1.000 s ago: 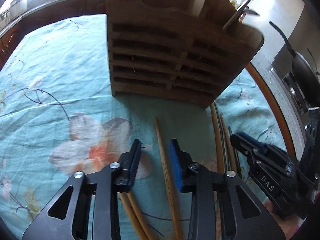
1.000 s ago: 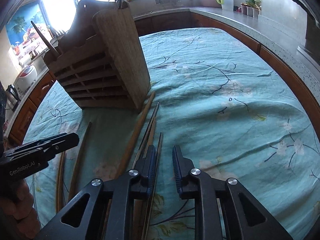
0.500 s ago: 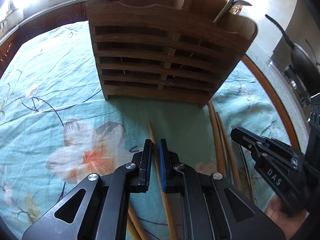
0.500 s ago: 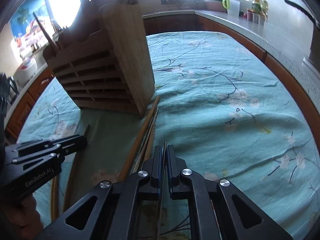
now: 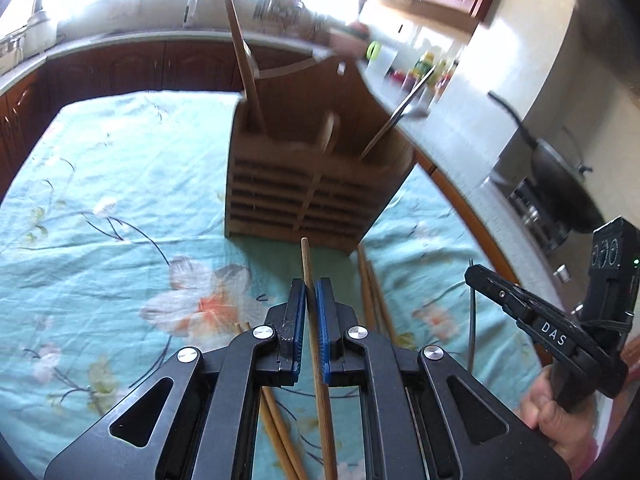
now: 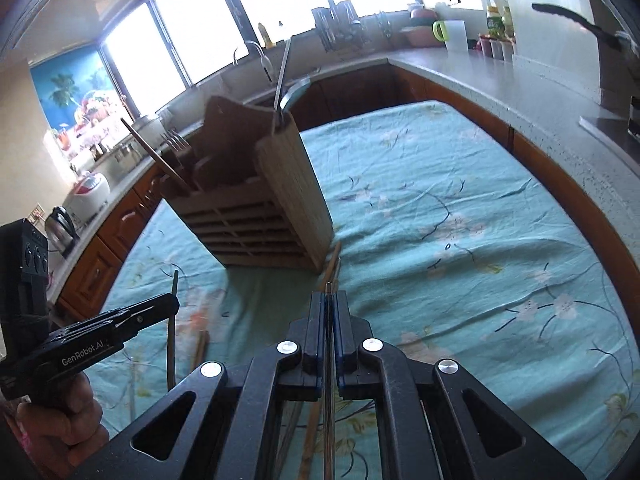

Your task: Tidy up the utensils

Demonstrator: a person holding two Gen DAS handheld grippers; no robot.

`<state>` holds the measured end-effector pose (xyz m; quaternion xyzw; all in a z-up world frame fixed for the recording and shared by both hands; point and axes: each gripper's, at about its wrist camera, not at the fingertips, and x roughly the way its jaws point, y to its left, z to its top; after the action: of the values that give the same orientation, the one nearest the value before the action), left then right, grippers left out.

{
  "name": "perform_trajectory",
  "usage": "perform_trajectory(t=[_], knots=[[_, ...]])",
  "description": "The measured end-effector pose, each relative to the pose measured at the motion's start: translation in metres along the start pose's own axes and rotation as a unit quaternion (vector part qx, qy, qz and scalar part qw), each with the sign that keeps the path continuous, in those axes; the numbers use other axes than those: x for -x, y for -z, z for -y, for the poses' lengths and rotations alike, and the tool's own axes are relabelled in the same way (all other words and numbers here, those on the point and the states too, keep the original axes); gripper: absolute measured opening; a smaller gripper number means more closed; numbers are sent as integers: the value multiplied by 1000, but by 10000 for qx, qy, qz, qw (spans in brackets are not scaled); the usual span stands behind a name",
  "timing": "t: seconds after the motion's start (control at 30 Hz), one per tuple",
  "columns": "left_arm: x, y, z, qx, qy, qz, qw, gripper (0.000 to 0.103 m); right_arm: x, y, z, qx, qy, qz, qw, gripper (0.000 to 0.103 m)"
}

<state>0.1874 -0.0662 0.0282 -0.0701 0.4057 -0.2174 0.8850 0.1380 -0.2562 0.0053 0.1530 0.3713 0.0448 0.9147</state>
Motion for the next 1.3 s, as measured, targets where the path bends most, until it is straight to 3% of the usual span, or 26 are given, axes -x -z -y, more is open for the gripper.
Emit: perform_trajectory(t=[0.23,0.63,1.3], knots=[[38,-8,3,104,161,416,9990,5,44,-10,-10,-5,-297,467,9985,4],[74,-15,2,162,198,887,9957,4,88,-26,-21,41,-399,1035,9938,4],[96,-28,-1,201,188,1242,9919,4,96,-42,-33,143,-469,1266,9907,4]])
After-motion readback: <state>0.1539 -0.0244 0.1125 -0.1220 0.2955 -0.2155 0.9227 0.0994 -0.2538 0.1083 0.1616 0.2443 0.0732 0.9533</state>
